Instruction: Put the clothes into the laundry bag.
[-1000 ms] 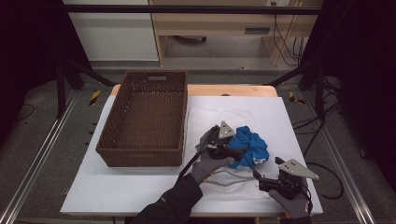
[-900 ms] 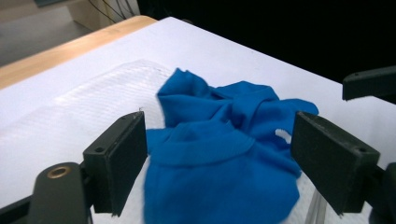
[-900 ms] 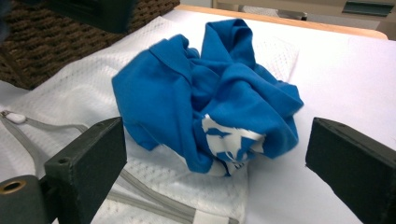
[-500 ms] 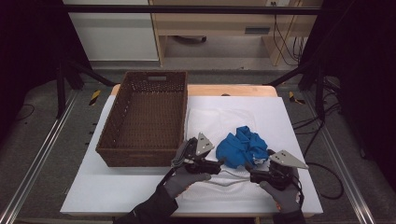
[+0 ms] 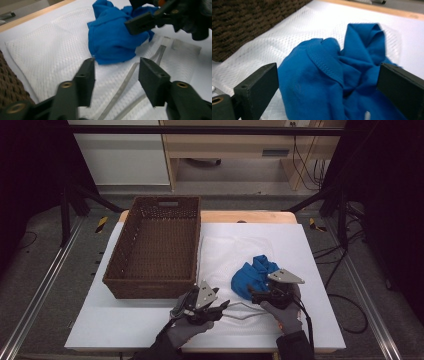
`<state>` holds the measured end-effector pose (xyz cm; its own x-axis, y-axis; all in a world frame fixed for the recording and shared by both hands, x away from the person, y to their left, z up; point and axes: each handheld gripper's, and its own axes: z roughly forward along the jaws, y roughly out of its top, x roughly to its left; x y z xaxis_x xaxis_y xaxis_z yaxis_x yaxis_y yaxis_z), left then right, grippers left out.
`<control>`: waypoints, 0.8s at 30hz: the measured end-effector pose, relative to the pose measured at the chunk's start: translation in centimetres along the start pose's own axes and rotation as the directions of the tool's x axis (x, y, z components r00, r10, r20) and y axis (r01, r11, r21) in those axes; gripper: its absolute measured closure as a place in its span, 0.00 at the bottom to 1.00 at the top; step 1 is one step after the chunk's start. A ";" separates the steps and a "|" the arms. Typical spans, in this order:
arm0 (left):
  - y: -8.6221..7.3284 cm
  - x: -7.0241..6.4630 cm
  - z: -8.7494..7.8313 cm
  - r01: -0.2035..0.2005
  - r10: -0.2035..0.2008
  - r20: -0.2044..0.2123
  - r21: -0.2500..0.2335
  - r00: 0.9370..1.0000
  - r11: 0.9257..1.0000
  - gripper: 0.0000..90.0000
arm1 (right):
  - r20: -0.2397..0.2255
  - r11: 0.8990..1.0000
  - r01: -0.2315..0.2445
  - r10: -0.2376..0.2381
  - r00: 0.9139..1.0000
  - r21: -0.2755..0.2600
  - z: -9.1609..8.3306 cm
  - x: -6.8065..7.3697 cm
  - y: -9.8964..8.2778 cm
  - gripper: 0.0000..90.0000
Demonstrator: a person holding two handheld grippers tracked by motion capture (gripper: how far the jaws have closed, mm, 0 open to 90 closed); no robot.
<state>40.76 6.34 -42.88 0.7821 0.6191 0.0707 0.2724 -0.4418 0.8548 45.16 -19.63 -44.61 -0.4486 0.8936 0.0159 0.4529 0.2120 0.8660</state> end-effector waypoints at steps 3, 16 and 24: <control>-1.2 0.0 -0.3 0.010 -0.010 0.027 0.028 1.000 1.000 0.66 | 0.003 0.999 0.006 -0.006 1.000 0.031 1.0 0.0 -0.2 0.06; -5.5 -0.3 0.1 0.056 -0.063 0.044 0.141 0.997 0.988 0.98 | -0.019 0.992 0.035 -0.033 0.999 0.121 3.4 0.6 -1.6 0.18; -6.1 -0.3 0.7 0.054 -0.062 0.040 0.168 0.997 0.984 1.00 | -0.010 0.990 0.055 -0.054 0.998 0.130 3.4 0.7 -2.1 0.55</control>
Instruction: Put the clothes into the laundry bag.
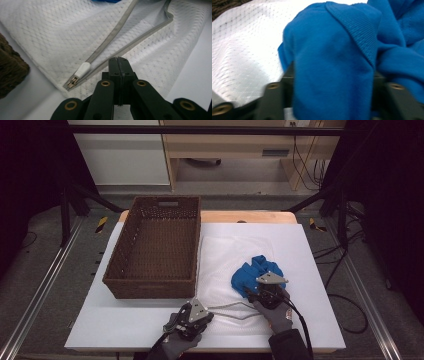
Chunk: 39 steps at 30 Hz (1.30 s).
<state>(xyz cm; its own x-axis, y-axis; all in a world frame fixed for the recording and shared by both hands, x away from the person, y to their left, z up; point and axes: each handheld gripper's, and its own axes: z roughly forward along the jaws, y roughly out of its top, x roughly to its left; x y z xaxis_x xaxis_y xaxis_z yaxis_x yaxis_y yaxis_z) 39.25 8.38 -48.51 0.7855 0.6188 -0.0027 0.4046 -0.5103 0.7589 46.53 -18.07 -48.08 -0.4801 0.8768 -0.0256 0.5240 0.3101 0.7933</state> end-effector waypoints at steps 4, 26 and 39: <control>0.0 -0.2 0.1 -0.011 0.011 -0.005 0.001 1.000 1.000 1.00 | 0.002 1.000 -0.009 0.009 1.000 -0.011 -0.6 -0.2 0.1 0.71; 0.1 -0.3 0.1 -0.020 0.020 -0.015 0.008 1.000 1.000 1.00 | 0.172 0.998 -0.062 0.064 0.983 -0.019 -5.1 -5.4 -2.1 0.71; 0.2 -0.3 0.0 -0.012 0.012 -0.017 0.001 1.000 1.000 0.97 | 0.163 0.988 -0.052 0.076 0.984 -0.144 -7.3 -4.7 -0.9 0.32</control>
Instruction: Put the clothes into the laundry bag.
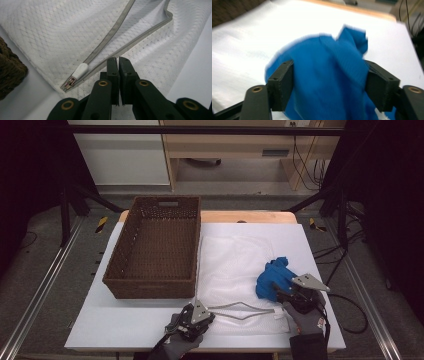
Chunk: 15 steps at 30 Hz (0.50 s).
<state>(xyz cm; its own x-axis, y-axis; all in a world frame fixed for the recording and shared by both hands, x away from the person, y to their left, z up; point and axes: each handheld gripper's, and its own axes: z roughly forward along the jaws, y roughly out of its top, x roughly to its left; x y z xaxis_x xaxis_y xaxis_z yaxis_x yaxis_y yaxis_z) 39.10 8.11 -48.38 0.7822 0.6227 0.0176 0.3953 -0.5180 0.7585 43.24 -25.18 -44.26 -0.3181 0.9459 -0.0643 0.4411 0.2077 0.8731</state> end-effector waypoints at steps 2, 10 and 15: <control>0.2 0.0 -0.3 0.001 -0.001 -0.002 -0.016 1.000 1.000 0.97 | -0.031 0.999 0.013 -0.014 0.999 -0.047 -1.0 0.6 0.8 0.32; 0.6 -0.3 -0.3 0.008 -0.007 0.018 -0.026 1.000 1.000 1.00 | -0.188 0.996 0.056 -0.068 0.980 -0.067 -0.8 4.1 1.5 0.37; 0.6 -0.5 0.1 -0.001 0.001 0.025 -0.014 1.000 1.000 1.00 | -0.259 0.996 0.087 -0.093 0.961 -0.036 0.1 5.9 0.8 0.40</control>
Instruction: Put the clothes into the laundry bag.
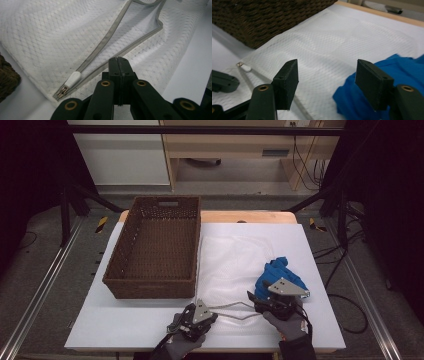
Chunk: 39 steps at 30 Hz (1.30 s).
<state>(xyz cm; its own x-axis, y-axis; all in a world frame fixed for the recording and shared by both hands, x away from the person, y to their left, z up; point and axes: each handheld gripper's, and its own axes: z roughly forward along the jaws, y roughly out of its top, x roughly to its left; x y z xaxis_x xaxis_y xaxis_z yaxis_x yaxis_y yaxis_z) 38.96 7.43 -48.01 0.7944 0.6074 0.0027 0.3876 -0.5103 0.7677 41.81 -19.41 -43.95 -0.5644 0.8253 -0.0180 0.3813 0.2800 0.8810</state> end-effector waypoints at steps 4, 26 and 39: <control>-0.1 0.0 0.1 0.000 0.000 -0.001 0.008 1.000 1.000 1.00 | -0.034 1.000 0.010 -0.009 0.999 0.026 0.3 0.8 -0.8 0.42; -0.2 0.1 0.4 0.007 -0.008 0.004 0.031 1.000 1.000 1.00 | -0.030 0.987 0.047 -0.042 0.999 0.156 2.4 2.5 -3.7 0.91; 0.0 0.0 0.5 0.005 -0.005 -0.001 0.035 1.000 0.999 1.00 | -0.051 0.997 0.014 -0.010 0.999 0.082 1.5 1.8 -1.9 0.99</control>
<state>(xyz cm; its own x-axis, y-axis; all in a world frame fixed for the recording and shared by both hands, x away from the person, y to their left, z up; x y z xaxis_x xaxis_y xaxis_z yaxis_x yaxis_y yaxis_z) 39.22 7.14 -48.37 0.7919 0.6107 0.0000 0.4075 -0.5283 0.7449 41.14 -17.72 -46.33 -0.6052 0.7961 -0.0028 0.4317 0.3311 0.8390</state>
